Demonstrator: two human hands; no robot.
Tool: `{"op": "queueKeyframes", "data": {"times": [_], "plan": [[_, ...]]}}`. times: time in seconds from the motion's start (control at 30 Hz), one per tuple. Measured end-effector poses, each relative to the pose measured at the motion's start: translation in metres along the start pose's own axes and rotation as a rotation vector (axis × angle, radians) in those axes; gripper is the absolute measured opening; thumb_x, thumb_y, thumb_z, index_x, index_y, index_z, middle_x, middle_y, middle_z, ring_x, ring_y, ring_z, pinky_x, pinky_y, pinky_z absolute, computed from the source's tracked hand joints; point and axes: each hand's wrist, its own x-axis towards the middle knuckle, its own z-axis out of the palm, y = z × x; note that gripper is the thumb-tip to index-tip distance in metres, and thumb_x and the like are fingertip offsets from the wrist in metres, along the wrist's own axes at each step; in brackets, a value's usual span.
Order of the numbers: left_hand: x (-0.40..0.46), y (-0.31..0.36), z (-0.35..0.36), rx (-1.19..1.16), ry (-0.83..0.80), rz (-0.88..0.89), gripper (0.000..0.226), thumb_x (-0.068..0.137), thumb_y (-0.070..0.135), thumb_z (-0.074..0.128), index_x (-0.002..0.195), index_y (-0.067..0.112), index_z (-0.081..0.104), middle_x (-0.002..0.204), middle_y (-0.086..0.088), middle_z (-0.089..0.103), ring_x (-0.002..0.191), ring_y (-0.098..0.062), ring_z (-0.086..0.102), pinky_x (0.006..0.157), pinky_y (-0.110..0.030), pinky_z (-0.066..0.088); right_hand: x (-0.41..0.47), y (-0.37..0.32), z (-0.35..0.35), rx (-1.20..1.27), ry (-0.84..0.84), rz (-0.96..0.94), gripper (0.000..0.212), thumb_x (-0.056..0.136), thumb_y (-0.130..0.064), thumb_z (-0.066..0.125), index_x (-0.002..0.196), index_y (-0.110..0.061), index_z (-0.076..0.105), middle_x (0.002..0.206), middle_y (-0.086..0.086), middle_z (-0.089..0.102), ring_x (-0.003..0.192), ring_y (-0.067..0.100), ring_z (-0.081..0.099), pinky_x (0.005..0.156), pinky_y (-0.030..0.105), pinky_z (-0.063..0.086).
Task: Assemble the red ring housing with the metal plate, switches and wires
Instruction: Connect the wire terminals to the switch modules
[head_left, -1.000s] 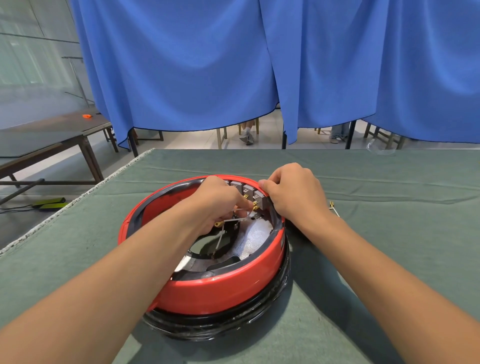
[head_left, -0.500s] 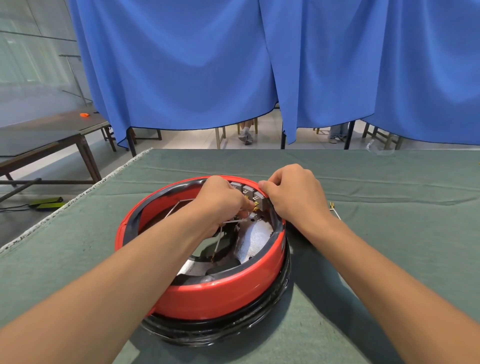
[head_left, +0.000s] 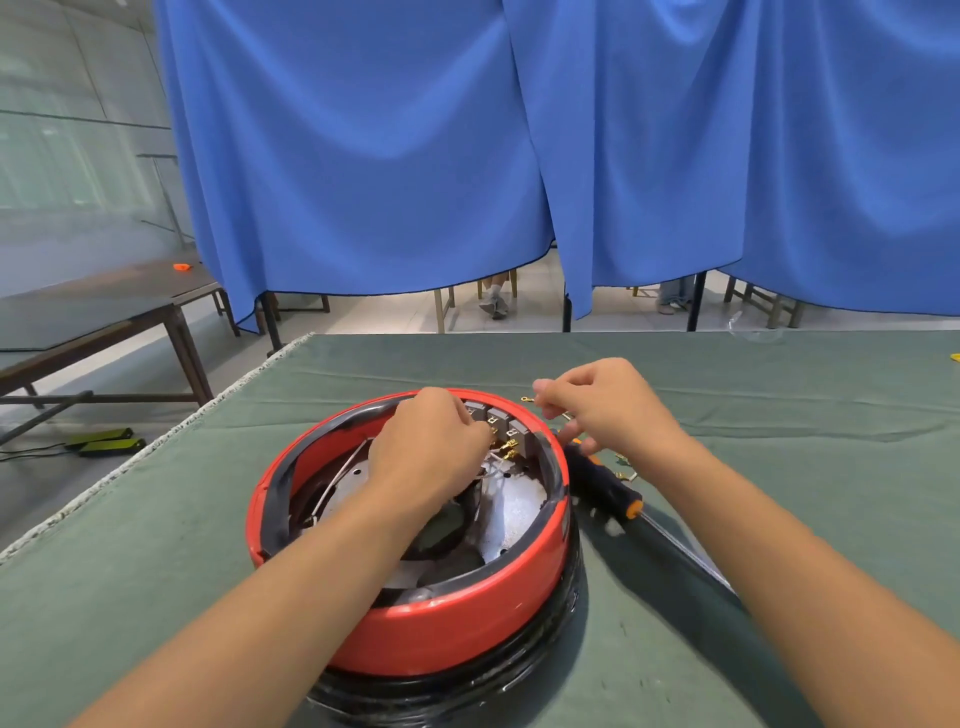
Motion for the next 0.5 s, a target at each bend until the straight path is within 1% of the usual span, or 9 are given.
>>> {"op": "queueKeyframes", "data": {"times": [0.03, 0.1, 0.2, 0.27, 0.33, 0.37, 0.43, 0.5], "plan": [[-0.002, 0.000, -0.001, 0.090, 0.058, 0.035, 0.019, 0.079, 0.021, 0.055, 0.073, 0.007, 0.065, 0.071, -0.009, 0.067, 0.072, -0.029, 0.060, 0.065, -0.035, 0.048, 0.002, 0.000, -0.008, 0.065, -0.003, 0.025, 0.025, 0.090, -0.027, 0.062, 0.071, -0.012, 0.069, 0.071, -0.002, 0.066, 0.049, 0.012, 0.056, 0.045, 0.022, 0.042], [-0.003, 0.001, -0.001, 0.186, 0.156, 0.108, 0.020, 0.083, 0.026, 0.051, 0.074, 0.012, 0.063, 0.072, -0.004, 0.063, 0.073, -0.029, 0.058, 0.061, -0.032, 0.042, 0.004, 0.004, -0.023, 0.101, 0.031, 0.049, 0.021, 0.088, -0.020, 0.061, 0.076, -0.006, 0.070, 0.072, 0.000, 0.066, 0.047, 0.010, 0.055, 0.044, 0.022, 0.040], [-0.002, 0.005, 0.000, 0.255, 0.299, 0.254, 0.029, 0.089, 0.028, 0.045, 0.063, 0.016, 0.050, 0.063, 0.003, 0.050, 0.065, -0.023, 0.047, 0.053, -0.031, 0.028, 0.007, 0.016, -0.031, 0.053, 0.035, 0.115, 0.017, 0.086, -0.015, 0.063, 0.073, -0.006, 0.070, 0.071, 0.003, 0.066, 0.048, 0.013, 0.054, 0.045, 0.023, 0.037], [-0.004, 0.009, 0.004, 0.303, 0.353, 0.387, 0.032, 0.090, 0.029, 0.043, 0.060, 0.018, 0.040, 0.065, 0.006, 0.043, 0.072, -0.019, 0.043, 0.052, -0.031, 0.026, 0.010, 0.026, -0.030, -0.015, 0.010, 0.172, 0.014, 0.085, -0.012, 0.063, 0.073, -0.007, 0.069, 0.073, 0.005, 0.066, 0.049, 0.014, 0.054, 0.043, 0.022, 0.037], [-0.005, 0.012, 0.008, 0.303, 0.352, 0.503, 0.024, 0.090, 0.030, 0.044, 0.069, 0.019, 0.046, 0.076, 0.007, 0.048, 0.085, -0.016, 0.044, 0.056, -0.029, 0.031, 0.013, 0.036, -0.027, -0.096, -0.002, 0.211, 0.015, 0.084, -0.008, 0.061, 0.070, -0.010, 0.067, 0.076, 0.008, 0.066, 0.050, 0.017, 0.057, 0.042, 0.021, 0.039], [-0.004, 0.012, 0.010, 0.296, 0.329, 0.545, 0.018, 0.090, 0.030, 0.045, 0.076, 0.019, 0.051, 0.083, 0.007, 0.052, 0.090, -0.015, 0.044, 0.059, -0.028, 0.033, 0.014, 0.041, -0.026, -0.158, -0.005, 0.224, 0.017, 0.083, -0.006, 0.059, 0.069, -0.012, 0.066, 0.075, 0.008, 0.067, 0.053, 0.019, 0.059, 0.043, 0.023, 0.043], [-0.003, 0.011, 0.012, 0.304, 0.256, 0.597, 0.014, 0.090, 0.029, 0.047, 0.093, 0.021, 0.058, 0.097, 0.006, 0.055, 0.098, -0.015, 0.043, 0.067, -0.026, 0.035, 0.016, 0.048, -0.029, -0.302, 0.002, 0.248, 0.025, 0.082, -0.004, 0.053, 0.066, -0.019, 0.065, 0.070, 0.007, 0.068, 0.062, 0.024, 0.063, 0.053, 0.030, 0.052], [-0.002, 0.009, 0.014, 0.315, 0.176, 0.610, 0.020, 0.092, 0.029, 0.045, 0.106, 0.022, 0.058, 0.105, 0.005, 0.053, 0.103, -0.016, 0.043, 0.075, -0.027, 0.038, 0.016, 0.053, -0.034, -0.408, 0.034, 0.265, 0.027, 0.082, -0.005, 0.049, 0.070, -0.023, 0.065, 0.072, 0.005, 0.066, 0.071, 0.027, 0.066, 0.067, 0.034, 0.055]]}}
